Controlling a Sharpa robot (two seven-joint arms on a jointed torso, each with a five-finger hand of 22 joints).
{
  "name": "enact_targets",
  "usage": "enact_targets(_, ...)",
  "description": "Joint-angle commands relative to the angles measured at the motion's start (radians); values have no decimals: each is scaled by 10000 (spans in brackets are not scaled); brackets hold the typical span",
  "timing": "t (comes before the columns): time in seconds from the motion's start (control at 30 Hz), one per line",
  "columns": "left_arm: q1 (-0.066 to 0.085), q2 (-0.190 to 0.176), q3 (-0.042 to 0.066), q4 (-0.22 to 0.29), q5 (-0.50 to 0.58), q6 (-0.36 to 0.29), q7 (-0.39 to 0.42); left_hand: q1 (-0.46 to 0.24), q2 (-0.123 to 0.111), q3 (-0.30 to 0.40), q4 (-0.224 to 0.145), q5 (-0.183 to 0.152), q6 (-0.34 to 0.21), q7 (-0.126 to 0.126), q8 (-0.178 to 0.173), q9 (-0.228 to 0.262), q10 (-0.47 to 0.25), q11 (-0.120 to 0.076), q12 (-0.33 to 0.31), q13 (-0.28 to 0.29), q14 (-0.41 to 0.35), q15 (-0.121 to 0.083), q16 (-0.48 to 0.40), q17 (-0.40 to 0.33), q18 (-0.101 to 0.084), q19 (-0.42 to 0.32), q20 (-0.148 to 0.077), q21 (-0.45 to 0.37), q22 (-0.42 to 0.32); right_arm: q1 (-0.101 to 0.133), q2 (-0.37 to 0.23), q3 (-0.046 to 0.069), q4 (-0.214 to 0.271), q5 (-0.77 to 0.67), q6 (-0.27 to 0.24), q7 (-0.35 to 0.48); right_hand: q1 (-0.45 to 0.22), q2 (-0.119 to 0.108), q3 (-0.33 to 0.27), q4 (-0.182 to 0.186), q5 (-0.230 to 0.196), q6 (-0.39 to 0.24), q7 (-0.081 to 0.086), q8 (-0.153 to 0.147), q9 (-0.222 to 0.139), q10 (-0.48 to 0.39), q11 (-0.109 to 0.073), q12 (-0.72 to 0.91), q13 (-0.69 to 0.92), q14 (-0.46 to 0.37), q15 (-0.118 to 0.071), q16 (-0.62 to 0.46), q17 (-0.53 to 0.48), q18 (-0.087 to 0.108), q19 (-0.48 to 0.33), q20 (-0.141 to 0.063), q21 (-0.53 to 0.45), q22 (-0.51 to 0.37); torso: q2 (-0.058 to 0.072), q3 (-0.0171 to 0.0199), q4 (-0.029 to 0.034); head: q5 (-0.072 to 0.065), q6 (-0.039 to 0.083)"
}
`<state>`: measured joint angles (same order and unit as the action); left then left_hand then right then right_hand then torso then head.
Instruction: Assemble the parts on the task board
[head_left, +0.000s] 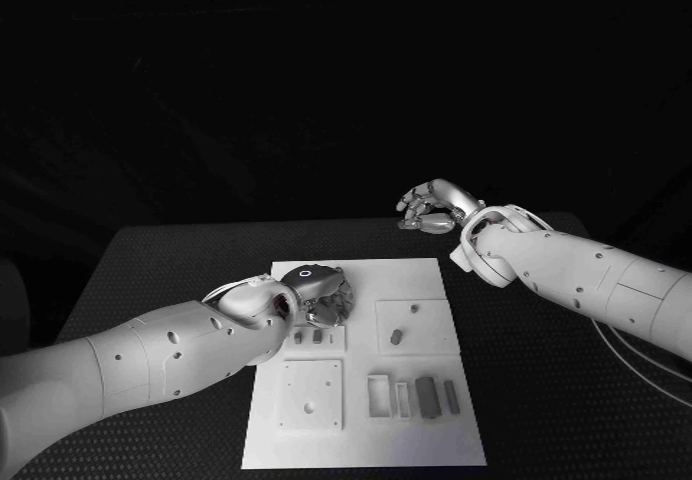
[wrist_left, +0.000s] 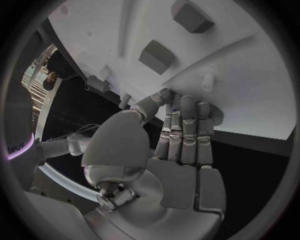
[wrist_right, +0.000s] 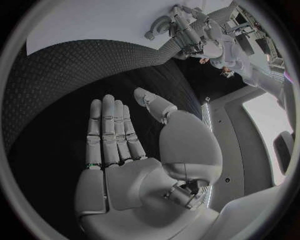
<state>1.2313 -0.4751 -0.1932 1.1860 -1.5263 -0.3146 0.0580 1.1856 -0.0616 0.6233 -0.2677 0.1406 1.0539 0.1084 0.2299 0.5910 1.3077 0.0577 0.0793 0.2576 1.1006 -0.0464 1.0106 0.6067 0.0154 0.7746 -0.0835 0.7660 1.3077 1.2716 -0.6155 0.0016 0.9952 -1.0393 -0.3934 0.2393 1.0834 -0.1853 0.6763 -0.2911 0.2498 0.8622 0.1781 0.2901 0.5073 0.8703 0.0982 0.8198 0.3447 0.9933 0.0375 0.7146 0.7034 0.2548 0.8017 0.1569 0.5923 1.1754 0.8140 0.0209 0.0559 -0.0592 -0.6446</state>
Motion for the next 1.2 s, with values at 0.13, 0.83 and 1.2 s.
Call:
enact_targets(0.13, -206, -30, -135, 53, -1, 245, -42, 55, -89, 392, 157, -304, 99, -29, 79, -34, 151, 9, -15, -38, 120, -30, 29, -62, -92, 146, -594, 10, 146, 2, -1, 4, -5, -13, 78, 100, 15, 61, -58, 17, 69, 8, 2, 25, -13, 74, -28, -51, -20, 80, -2, -51, -9, 9, 26, 64, -45, -10, -1, -11, 10, 10, 29)
enact_targets(0.83, -202, -551, 486, 638, 1001, -360, 173, -10, -155, 527, 209, -206, 159, -58, 136, -55, 259, -38, -45, -65, 344, -85, 90, -81, -66, 342, -670, 73, 166, 2, -36, 5, -34, -13, 73, 105, 28, 59, -64, 15, 75, 25, -5, 28, -14, 80, -28, -55, -50, 77, 1, -73, -9, 14, 13, 76, -65, -4, -14, -8, 22, 56, 115)
enact_targets(1.2, -195, -1060, 663, 1060, 1154, -87, 67, -21, -160, 538, 215, -200, 161, -60, 141, -59, 268, -42, -52, -71, 372, -91, 95, -84, -62, 371, -679, 84, 169, 2, -76, 5, -23, -12, 80, 99, 36, 58, -66, 14, 75, 31, -8, 28, -16, 83, -28, -57, -65, 77, 2, -82, -7, 17, 11, 81, -72, 1, -12, -15, 22, 90, 132)
